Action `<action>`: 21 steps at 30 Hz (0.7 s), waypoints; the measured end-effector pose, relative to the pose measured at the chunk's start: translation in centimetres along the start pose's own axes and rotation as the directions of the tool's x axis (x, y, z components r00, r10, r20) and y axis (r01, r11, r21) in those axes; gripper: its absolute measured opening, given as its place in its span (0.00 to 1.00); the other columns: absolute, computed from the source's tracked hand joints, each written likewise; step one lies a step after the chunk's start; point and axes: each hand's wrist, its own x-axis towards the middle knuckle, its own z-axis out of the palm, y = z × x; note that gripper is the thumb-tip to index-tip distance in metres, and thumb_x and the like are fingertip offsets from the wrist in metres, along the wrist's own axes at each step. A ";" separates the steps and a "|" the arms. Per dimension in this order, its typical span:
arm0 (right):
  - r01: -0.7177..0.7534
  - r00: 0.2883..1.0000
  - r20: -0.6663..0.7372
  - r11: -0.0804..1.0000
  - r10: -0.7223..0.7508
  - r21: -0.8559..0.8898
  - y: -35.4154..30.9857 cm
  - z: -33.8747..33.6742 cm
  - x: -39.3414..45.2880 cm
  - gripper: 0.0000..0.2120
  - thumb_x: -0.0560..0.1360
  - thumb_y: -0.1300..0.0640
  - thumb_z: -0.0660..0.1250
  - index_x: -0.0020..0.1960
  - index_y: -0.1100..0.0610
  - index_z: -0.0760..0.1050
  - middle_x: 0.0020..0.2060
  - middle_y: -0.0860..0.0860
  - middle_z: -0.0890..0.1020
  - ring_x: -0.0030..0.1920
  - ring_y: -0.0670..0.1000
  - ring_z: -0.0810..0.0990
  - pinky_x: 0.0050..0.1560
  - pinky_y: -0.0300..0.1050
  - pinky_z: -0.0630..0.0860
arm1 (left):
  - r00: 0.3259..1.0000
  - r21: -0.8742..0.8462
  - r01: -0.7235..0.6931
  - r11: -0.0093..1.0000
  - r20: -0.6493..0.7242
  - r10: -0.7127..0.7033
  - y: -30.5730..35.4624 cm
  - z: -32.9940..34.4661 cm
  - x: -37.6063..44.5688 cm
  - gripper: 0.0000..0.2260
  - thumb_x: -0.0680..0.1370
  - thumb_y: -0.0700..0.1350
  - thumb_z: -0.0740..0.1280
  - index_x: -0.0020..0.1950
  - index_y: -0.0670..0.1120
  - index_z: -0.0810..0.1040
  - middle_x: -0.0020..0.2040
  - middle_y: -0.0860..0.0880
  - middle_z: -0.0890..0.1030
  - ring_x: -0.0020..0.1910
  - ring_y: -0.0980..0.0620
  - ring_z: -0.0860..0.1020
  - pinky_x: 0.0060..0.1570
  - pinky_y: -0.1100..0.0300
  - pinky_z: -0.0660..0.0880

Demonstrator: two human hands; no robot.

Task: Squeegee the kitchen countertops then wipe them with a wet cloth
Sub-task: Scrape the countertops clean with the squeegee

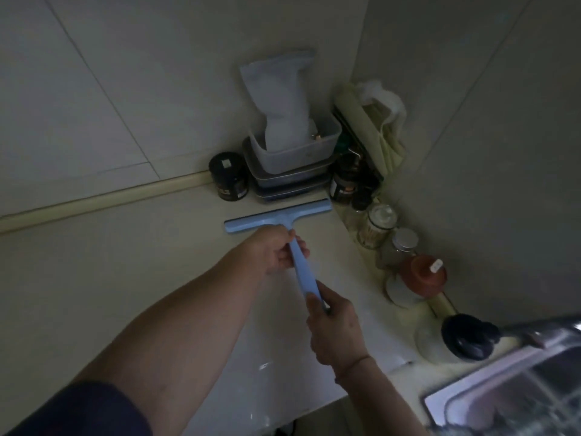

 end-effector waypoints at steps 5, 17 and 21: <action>-0.054 0.999 -0.011 0.998 0.053 -0.038 2.5 -2.5 -3.6 0.23 0.72 0.44 0.61 0.64 0.49 0.77 0.26 0.40 0.73 0.28 0.43 0.70 0.35 0.40 0.67 | 0.999 0.033 0.039 0.999 -0.002 -0.038 -3.8 1.7 -2.2 0.10 0.82 0.40 0.59 0.43 0.38 0.74 0.39 0.43 0.79 0.35 0.47 0.79 0.28 0.55 0.78; 0.016 1.000 0.019 0.979 -0.012 -0.203 4.4 -6.7 -12.0 0.13 0.78 0.53 0.63 0.61 0.47 0.78 0.38 0.45 0.80 0.37 0.38 0.76 0.34 0.28 0.68 | 0.997 0.071 0.045 0.996 -0.064 -0.041 -11.3 4.7 -7.1 0.12 0.83 0.40 0.58 0.40 0.39 0.73 0.36 0.43 0.78 0.26 0.49 0.79 0.23 0.59 0.77; 0.053 0.998 0.043 0.977 -0.045 -0.207 4.1 -7.0 -13.0 0.12 0.78 0.53 0.62 0.59 0.43 0.77 0.39 0.47 0.80 0.38 0.41 0.77 0.35 0.30 0.69 | 0.996 0.057 0.006 0.998 -0.091 0.000 -11.8 5.2 -8.2 0.12 0.83 0.41 0.58 0.41 0.39 0.73 0.35 0.44 0.79 0.27 0.49 0.80 0.23 0.60 0.76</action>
